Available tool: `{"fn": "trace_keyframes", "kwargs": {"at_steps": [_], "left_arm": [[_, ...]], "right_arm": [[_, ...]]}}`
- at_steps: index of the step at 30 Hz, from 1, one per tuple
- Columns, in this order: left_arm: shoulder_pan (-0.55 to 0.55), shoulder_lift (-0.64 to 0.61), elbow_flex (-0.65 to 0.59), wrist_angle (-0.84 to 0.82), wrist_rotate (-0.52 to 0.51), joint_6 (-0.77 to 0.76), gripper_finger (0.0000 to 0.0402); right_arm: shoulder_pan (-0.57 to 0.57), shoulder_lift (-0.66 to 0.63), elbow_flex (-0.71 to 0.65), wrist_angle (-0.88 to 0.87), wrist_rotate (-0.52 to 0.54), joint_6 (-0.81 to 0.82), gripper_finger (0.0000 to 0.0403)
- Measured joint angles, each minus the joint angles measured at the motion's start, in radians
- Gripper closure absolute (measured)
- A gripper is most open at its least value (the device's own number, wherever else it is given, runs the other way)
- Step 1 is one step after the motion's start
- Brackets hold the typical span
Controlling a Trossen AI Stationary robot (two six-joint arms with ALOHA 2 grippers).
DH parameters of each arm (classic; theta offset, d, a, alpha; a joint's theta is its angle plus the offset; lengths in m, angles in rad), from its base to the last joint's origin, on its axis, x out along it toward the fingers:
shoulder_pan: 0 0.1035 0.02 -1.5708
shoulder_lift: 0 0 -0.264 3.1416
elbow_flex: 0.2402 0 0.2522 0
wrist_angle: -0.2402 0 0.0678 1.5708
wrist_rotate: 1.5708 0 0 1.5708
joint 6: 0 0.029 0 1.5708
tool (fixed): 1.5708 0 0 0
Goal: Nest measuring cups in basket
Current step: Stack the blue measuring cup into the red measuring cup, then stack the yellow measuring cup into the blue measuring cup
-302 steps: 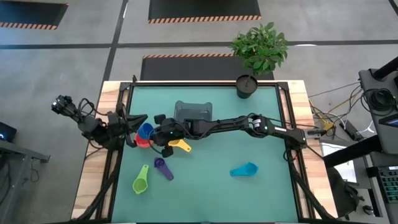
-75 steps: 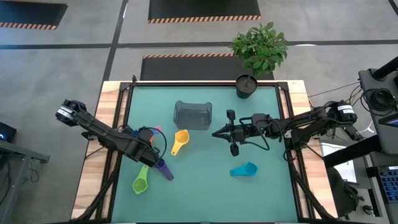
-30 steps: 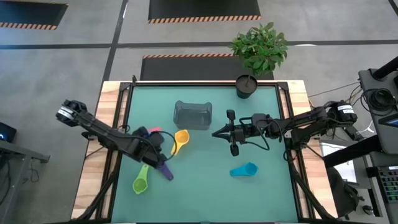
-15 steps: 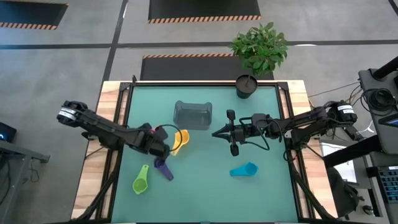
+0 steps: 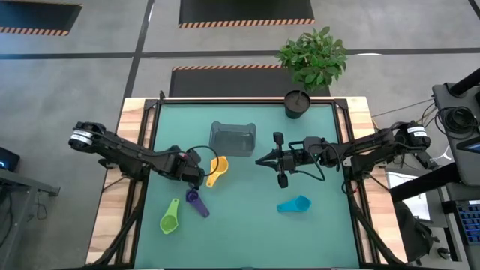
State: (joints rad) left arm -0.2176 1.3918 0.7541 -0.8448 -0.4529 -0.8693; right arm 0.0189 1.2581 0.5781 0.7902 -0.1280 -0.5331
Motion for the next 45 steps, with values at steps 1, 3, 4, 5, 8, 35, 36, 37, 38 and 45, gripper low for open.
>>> {"fn": "trace_keyframes", "kwargs": {"at_steps": [1, 3, 4, 5, 8, 35, 36, 37, 38, 45], "left_arm": [[0.000, 0.000, 0.001, 0.000, -0.012, -0.001, 0.0401], [0.000, 0.000, 0.001, 0.000, -0.038, -0.005, 0.0401], [0.001, 0.000, 0.001, 0.000, -0.048, -0.006, 0.0401], [0.002, 0.000, 0.001, 0.000, -0.056, -0.006, 0.0401], [0.004, 0.000, 0.001, 0.000, -0.062, -0.010, 0.0402], [-0.358, -0.024, 0.072, 0.684, -0.371, 0.773, 0.0401], [-0.372, -0.028, 0.071, 0.690, -0.372, 0.785, 0.0401], [-0.382, -0.034, 0.070, 0.684, -0.373, 0.789, 0.0401], [-0.390, -0.041, 0.070, 0.671, -0.375, 0.790, 0.0401], [-0.397, -0.179, 0.069, 0.536, -0.378, 0.790, 0.0401]], "right_arm": [[0.000, 0.000, 0.000, 0.000, 0.000, 0.000, 0.0394], [0.000, 0.000, 0.000, 0.000, 0.000, -0.001, 0.0394], [0.000, 0.000, 0.000, 0.000, 0.000, 0.000, 0.0394], [0.000, 0.000, 0.000, 0.000, 0.000, 0.000, 0.0394], [0.000, 0.000, 0.000, 0.000, 0.000, 0.000, 0.0394], [0.000, 0.000, 0.000, -0.008, 0.000, 0.009, 0.0394], [0.000, 0.000, 0.000, -0.008, 0.000, 0.012, 0.0394], [0.000, 0.000, 0.000, -0.008, 0.000, 0.017, 0.0394], [0.000, 0.000, 0.000, -0.007, 0.000, 0.023, 0.0394], [0.000, 0.000, 0.054, -0.080, 0.000, 0.167, 0.0394]]}}
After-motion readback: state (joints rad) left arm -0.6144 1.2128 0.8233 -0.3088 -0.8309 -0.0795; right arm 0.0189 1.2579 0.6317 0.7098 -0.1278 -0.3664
